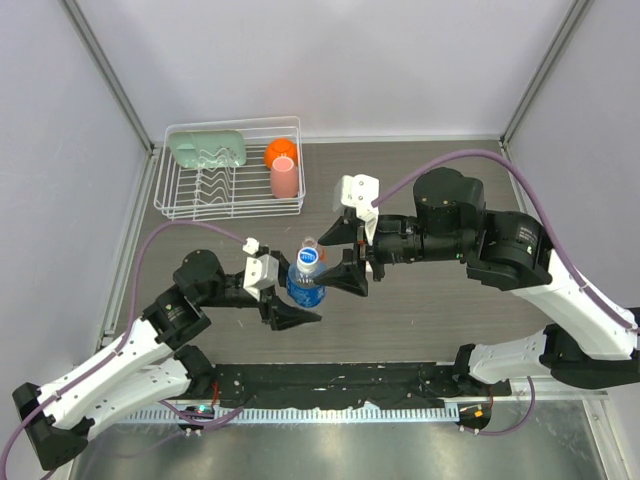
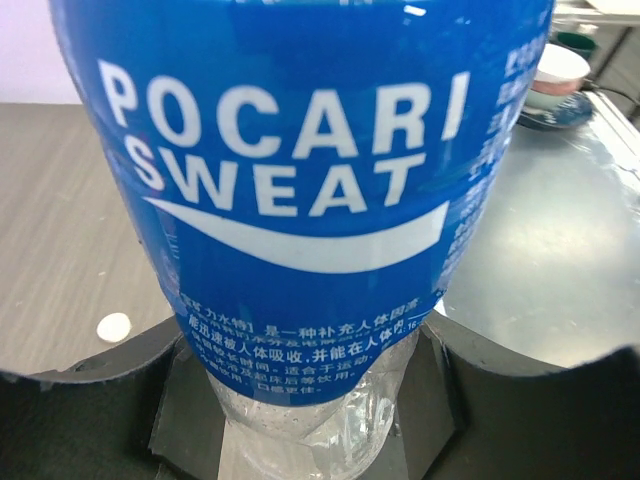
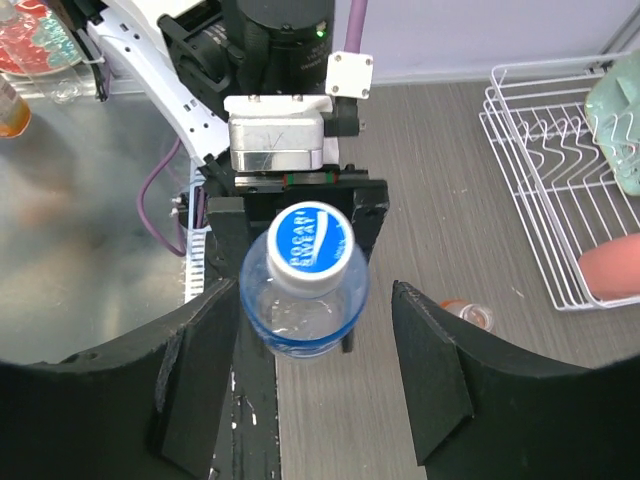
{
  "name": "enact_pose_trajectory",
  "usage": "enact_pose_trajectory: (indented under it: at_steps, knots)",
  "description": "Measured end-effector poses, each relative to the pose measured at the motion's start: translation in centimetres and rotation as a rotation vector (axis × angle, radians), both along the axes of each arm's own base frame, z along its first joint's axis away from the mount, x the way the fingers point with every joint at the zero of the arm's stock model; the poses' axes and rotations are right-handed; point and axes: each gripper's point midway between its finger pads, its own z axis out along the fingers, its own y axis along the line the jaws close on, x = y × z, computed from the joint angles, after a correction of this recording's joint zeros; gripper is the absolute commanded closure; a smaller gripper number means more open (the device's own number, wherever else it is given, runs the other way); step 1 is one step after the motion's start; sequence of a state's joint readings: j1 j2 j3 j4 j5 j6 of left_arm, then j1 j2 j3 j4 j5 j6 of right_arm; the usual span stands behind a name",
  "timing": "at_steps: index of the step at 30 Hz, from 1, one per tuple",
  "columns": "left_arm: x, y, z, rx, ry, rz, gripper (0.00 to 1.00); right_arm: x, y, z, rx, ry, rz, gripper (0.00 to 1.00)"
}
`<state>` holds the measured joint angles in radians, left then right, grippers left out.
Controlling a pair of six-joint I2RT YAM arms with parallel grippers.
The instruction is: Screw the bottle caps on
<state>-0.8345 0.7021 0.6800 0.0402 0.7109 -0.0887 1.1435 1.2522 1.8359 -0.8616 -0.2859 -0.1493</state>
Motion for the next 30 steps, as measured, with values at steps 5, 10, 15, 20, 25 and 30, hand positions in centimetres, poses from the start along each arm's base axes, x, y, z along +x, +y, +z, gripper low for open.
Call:
enact_pose_trajectory:
  at_steps: [5, 10, 15, 20, 25, 30]
  knots:
    - [-2.3, 0.2, -0.4, 0.019, -0.001, -0.132, 0.97, -1.0, -0.1, 1.2, 0.026, -0.026, 0.063, 0.32]
    - [-3.2, 0.3, -0.5, 0.024, 0.004, -0.185, 0.97, -2.2, 0.0, 1.7, 0.043, -0.023, 0.136, 0.33]
    - [-3.6, 0.4, -0.6, 0.027, 0.007, -0.208, 0.98, -2.8, 0.6, 1.3, 0.035, -0.014, 0.186, 0.37]
    - [-3.7, 0.4, -0.6, 0.027, 0.007, -0.212, 0.98, -3.0, 1.4, 1.2, 0.042, -0.014, 0.222, 0.46]
    - [-3.7, 0.4, -0.6, 0.027, 0.007, -0.212, 1.00, -3.3, 1.6, 1.5, 0.054, -0.017, 0.243, 0.62]
    - [-3.7, 0.4, -0.6, 0.024, 0.000, -0.214, 1.00, -3.2, 1.7, 1.6, 0.060, -0.017, 0.241, 0.71]
